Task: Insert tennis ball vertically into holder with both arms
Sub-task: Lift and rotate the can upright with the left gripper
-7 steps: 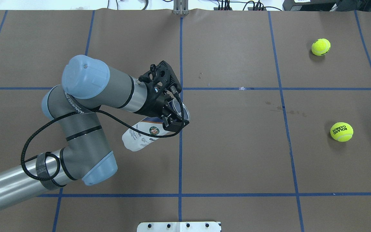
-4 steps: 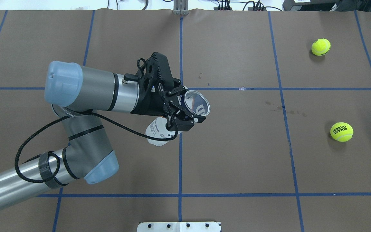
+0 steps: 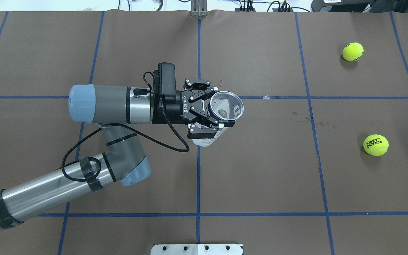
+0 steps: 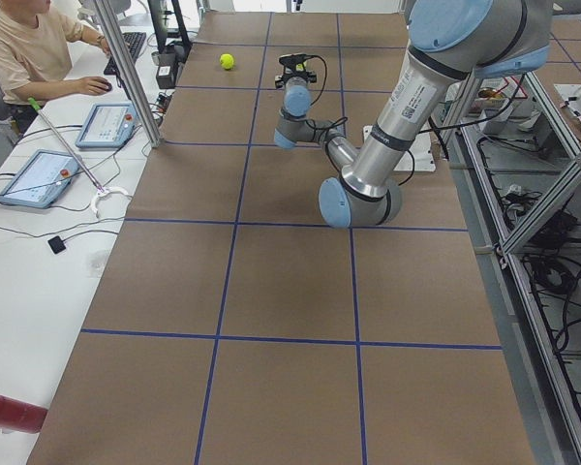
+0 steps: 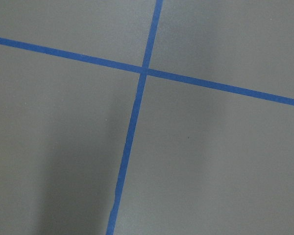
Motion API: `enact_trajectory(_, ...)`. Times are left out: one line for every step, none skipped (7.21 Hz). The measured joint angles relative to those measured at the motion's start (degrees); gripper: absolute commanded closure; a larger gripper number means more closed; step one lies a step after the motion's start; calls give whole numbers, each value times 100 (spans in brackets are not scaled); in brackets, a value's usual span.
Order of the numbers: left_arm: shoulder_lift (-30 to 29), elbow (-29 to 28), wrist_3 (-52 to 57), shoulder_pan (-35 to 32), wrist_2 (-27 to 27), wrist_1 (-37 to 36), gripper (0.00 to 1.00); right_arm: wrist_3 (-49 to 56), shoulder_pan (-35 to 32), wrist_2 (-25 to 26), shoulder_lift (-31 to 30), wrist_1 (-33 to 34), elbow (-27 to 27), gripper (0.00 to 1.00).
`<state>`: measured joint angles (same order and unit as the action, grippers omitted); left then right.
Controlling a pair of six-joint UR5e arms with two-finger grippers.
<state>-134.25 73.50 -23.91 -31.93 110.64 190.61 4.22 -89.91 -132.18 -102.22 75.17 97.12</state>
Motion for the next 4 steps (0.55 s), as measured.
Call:
enact_trajectory(-151,-389,-37,6,-235,569,41,0,0,-1,0,-1,2,0)
enact_trajectory(-216,-772,-78,14,-466,1214,41,0,0,0,0,-2,2,0)
enact_trajectory(-240,-1067,-162,24,-653,1755,41,0,0,-1,2,-2,6,0)
enact_trajectory(-238,-1255,-271,35,-760,2100,41,0,0,-1,5,-2,12,0)
